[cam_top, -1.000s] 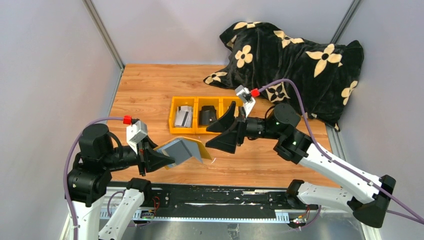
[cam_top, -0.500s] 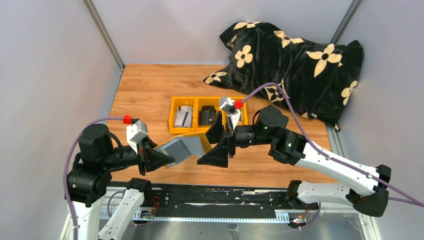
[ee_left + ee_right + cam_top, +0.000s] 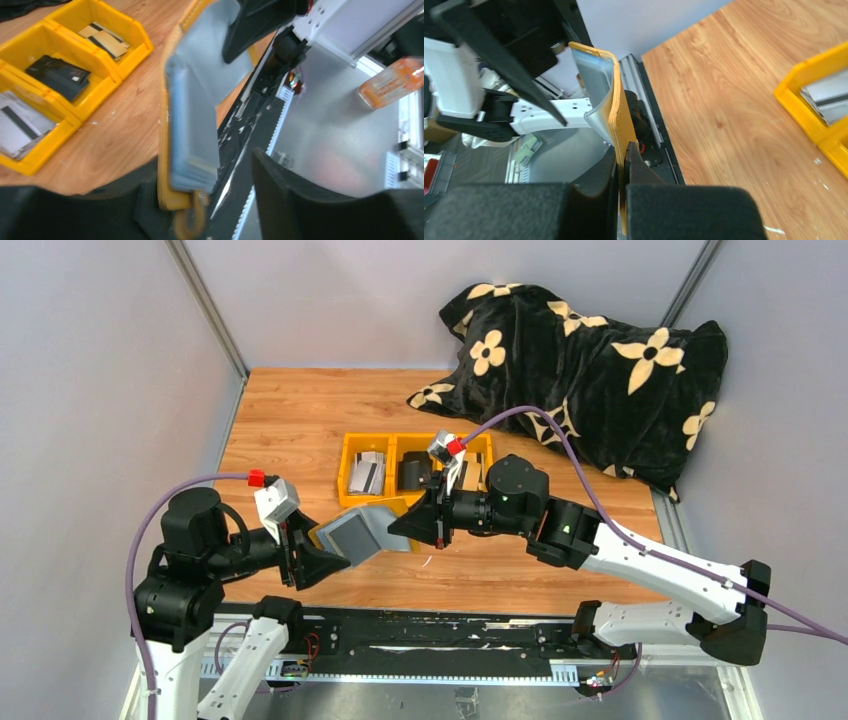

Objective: Take the credit cards out of the card holder
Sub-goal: Place the card holder at the center of the board.

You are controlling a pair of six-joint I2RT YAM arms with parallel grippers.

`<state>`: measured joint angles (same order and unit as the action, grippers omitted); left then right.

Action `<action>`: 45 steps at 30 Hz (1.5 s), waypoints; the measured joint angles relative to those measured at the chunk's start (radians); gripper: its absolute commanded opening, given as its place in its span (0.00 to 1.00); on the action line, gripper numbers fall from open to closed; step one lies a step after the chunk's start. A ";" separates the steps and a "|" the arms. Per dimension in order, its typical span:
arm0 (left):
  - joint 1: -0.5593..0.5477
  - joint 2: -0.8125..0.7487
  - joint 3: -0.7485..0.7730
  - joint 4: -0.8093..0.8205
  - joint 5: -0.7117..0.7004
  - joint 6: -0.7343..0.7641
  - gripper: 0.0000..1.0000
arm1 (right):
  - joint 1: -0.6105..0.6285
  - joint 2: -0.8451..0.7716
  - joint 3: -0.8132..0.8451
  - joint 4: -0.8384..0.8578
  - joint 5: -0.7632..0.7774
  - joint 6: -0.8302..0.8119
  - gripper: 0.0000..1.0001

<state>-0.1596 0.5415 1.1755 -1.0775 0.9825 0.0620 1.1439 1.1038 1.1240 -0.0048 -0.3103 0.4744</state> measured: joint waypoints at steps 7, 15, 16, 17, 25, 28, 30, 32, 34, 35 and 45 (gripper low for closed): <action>0.000 -0.014 -0.018 -0.006 -0.036 0.034 0.70 | 0.000 0.008 0.000 -0.129 0.113 -0.005 0.00; 0.000 -0.023 -0.043 -0.032 -0.091 0.097 0.70 | -0.049 0.048 -0.061 -0.232 0.136 0.003 0.00; 0.000 -0.023 -0.043 -0.034 -0.106 0.104 0.72 | -0.063 0.071 -0.086 -0.248 0.136 0.004 0.00; 0.000 -0.023 -0.043 -0.035 -0.114 0.106 0.83 | -0.070 0.087 -0.098 -0.259 0.138 0.004 0.00; 0.000 0.016 -0.034 -0.054 -0.231 0.102 1.00 | -0.101 0.316 -0.124 -0.443 0.278 0.003 0.02; 0.000 0.058 -0.012 -0.054 -0.290 0.098 1.00 | -0.095 0.424 -0.049 -0.520 0.352 0.003 0.11; 0.000 0.083 -0.001 -0.054 -0.325 0.103 1.00 | -0.086 0.491 0.014 -0.557 0.403 0.003 0.18; 0.000 0.100 0.003 -0.053 -0.366 0.117 1.00 | -0.069 0.552 0.082 -0.587 0.450 0.006 0.28; 0.000 0.107 0.003 -0.054 -0.417 0.143 1.00 | -0.041 0.618 0.158 -0.613 0.497 0.009 0.34; 0.000 0.108 0.003 -0.054 -0.446 0.158 1.00 | -0.019 0.656 0.203 -0.633 0.525 0.008 0.41; 0.000 0.122 -0.047 0.015 -0.687 0.224 1.00 | 0.095 0.840 0.310 -0.708 0.591 0.039 0.60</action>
<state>-0.1596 0.6636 1.1290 -1.0622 0.2958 0.2859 1.2392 1.9438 1.4342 -0.7132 0.2802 0.5129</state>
